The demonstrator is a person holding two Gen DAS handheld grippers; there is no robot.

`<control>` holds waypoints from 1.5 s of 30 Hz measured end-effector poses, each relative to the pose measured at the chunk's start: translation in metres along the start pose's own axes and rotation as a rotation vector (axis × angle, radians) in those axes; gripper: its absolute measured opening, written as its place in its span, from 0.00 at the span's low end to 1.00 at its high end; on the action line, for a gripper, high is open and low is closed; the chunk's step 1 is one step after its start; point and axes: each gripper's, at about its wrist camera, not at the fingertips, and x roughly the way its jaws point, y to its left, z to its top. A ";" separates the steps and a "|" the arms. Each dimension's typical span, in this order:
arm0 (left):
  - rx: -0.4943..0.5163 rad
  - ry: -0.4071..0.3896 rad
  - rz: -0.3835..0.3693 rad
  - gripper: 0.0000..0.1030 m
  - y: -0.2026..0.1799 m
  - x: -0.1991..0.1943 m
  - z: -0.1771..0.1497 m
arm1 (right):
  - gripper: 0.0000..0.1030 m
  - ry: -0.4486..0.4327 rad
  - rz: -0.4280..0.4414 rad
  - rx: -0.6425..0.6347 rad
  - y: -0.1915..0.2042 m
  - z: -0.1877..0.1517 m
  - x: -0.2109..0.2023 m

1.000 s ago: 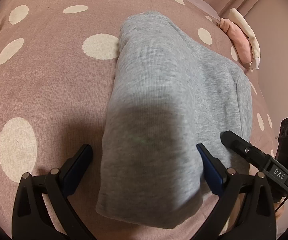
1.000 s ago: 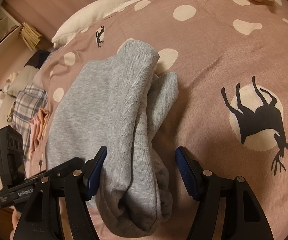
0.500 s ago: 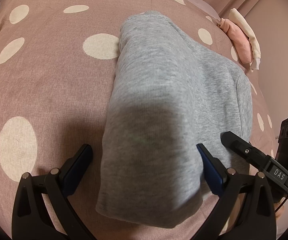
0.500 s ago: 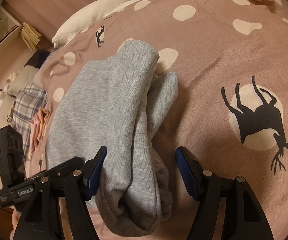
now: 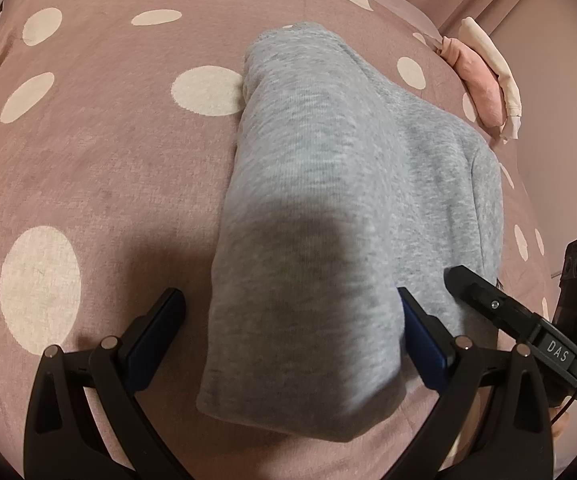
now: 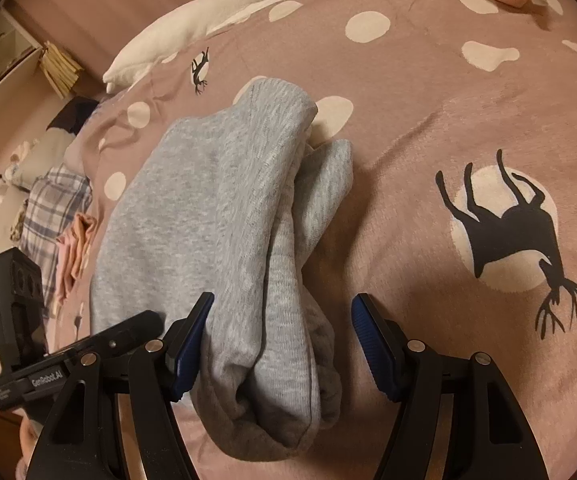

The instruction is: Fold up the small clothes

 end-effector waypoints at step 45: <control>0.091 -0.040 0.097 1.00 0.001 -0.024 -0.014 | 0.79 0.002 -0.119 -0.062 0.005 -0.012 -0.018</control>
